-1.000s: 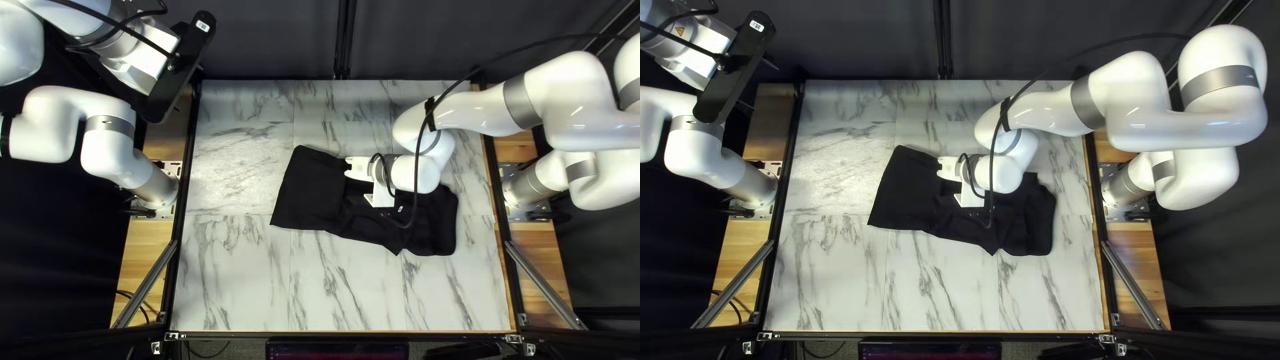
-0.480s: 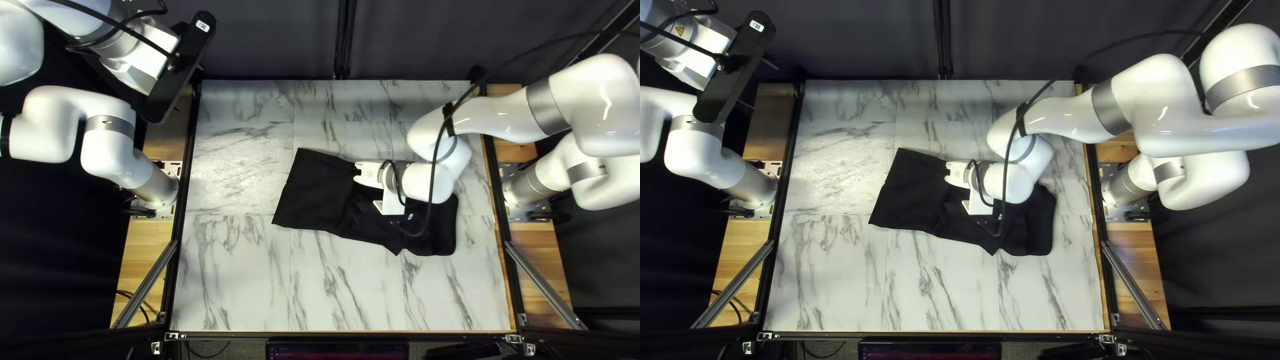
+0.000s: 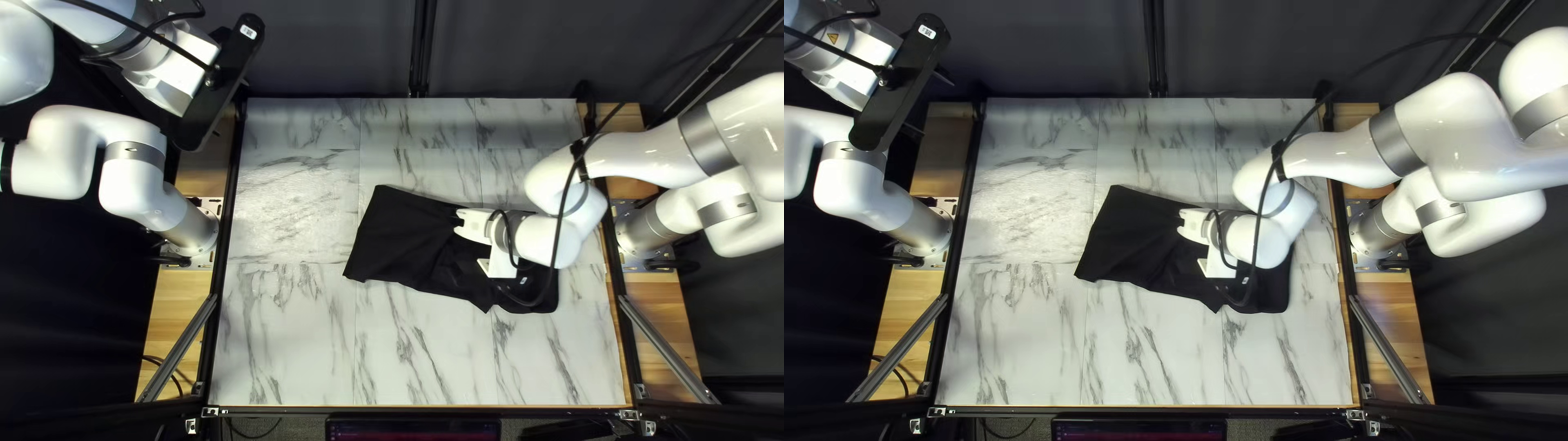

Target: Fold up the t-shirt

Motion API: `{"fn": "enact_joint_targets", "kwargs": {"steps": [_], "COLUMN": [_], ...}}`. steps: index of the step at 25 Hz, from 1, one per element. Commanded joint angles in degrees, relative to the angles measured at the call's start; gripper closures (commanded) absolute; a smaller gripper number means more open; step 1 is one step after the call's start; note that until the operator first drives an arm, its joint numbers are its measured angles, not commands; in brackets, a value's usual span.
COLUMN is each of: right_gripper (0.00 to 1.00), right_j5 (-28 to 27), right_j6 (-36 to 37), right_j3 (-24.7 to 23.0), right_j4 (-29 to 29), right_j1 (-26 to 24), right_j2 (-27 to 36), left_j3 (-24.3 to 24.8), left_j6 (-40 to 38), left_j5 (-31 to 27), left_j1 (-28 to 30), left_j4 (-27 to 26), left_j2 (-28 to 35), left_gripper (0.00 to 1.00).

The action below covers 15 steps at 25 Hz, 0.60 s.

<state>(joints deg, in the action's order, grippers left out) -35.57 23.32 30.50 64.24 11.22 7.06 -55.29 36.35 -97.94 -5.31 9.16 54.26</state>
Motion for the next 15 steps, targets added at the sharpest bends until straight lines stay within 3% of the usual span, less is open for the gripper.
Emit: {"fn": "enact_joint_targets", "kwargs": {"steps": [1, 8, 15], "right_gripper": [1.0, 1.0, 1.0], "right_j5": [-0.1, 3.62, 4.73], "right_j6": [0.13, -3.21, -0.66], "right_j3": [-1.3, -0.93, 0.63], "right_j4": [-1.16, 1.93, 1.53], "right_j1": [-0.35, -2.55, -4.08], "right_j2": [1.07, -3.48, -3.56], "left_j3": [0.0, 0.0, 0.0], "left_j6": [0.0, 0.0, 0.0], "left_j5": [0.0, 0.0, 0.0], "left_j1": [0.0, 0.0, 0.0], "left_j4": [0.0, 0.0, 0.0], "left_j2": [0.0, 0.0, 0.0], "left_gripper": [0.0, 0.0, 0.0]}}
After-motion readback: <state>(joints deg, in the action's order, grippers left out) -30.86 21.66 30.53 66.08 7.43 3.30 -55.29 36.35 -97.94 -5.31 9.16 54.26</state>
